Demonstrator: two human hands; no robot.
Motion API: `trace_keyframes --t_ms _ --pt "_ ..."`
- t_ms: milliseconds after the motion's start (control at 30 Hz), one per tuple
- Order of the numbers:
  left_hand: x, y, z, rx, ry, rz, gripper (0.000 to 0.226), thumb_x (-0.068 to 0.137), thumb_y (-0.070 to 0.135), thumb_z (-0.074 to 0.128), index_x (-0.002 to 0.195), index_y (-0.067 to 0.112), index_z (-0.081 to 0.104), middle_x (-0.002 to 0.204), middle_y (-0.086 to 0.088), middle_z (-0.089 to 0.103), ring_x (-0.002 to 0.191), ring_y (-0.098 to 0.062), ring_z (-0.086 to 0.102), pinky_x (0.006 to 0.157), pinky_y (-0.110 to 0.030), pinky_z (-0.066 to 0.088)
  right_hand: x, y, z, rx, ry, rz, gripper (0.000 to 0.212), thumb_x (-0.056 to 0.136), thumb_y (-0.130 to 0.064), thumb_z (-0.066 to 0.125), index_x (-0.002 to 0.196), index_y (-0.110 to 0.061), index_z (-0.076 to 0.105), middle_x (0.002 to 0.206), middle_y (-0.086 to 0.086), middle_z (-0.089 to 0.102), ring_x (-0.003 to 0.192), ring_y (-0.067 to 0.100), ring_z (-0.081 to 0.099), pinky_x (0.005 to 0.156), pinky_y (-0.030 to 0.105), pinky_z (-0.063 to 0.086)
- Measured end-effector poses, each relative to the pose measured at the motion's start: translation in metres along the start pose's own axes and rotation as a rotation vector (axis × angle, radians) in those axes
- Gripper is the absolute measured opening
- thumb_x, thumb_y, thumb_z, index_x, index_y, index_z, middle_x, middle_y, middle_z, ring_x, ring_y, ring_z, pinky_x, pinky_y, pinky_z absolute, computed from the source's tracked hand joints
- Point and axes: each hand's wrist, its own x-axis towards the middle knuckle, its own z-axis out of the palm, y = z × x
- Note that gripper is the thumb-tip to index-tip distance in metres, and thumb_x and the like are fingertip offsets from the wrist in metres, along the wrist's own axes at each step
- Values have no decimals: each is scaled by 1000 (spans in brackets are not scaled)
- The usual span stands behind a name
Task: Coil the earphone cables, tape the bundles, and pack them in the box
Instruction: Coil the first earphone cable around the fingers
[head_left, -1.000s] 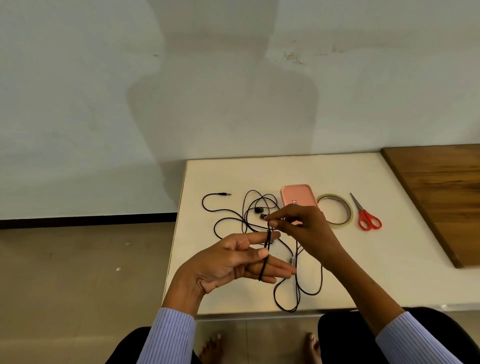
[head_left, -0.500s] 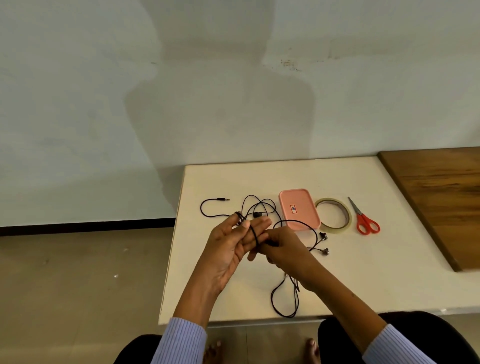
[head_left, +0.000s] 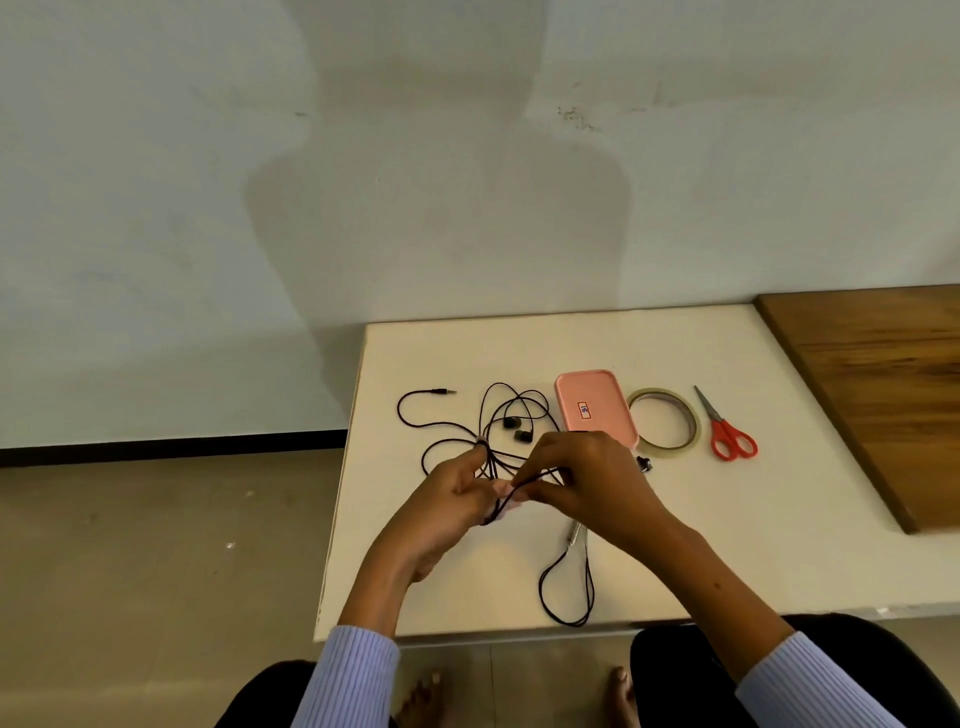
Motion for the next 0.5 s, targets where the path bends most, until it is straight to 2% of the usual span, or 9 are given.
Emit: trace_keyframes --t_ms 100,167,267,367,500 --pt "-4 3 -2 -125 -125 -66 60 96 3 47 148 10 19 113 -14 69 102 -23 68 91 -30 53 1 3 -5 145 33 -9 8 77 -23 75 84 -26 76 80 -12 66 65 6 56 59 26 45" --pt "-8 6 -4 -129 -214 -86 54 96 2 47 146 11 27 113 -17 68 103 -26 68 89 -31 54 2 5 -9 262 33 6 10 75 -19 76 84 -24 77 81 -7 69 70 15 60 62 31 47" --pt "-15 11 -5 -134 -311 -68 44 96 1 45 139 12 39 113 -21 67 105 -29 66 90 -33 54 4 7 -14 396 52 15 14 76 -13 76 87 -21 77 82 -3 71 76 12 62 62 20 45" --pt "-18 13 -6 -150 -384 -65 44 95 2 46 137 14 39 114 -23 66 108 -30 65 93 -35 52 5 10 -16 422 107 46 13 78 -14 74 88 -20 77 84 -6 72 79 6 61 63 13 42" --pt "-18 11 -7 -140 -484 -63 49 95 4 46 141 14 33 117 -24 64 111 -32 63 97 -37 50 7 14 -11 418 133 137 12 79 -16 73 90 -19 77 89 -9 73 82 5 62 68 25 47"
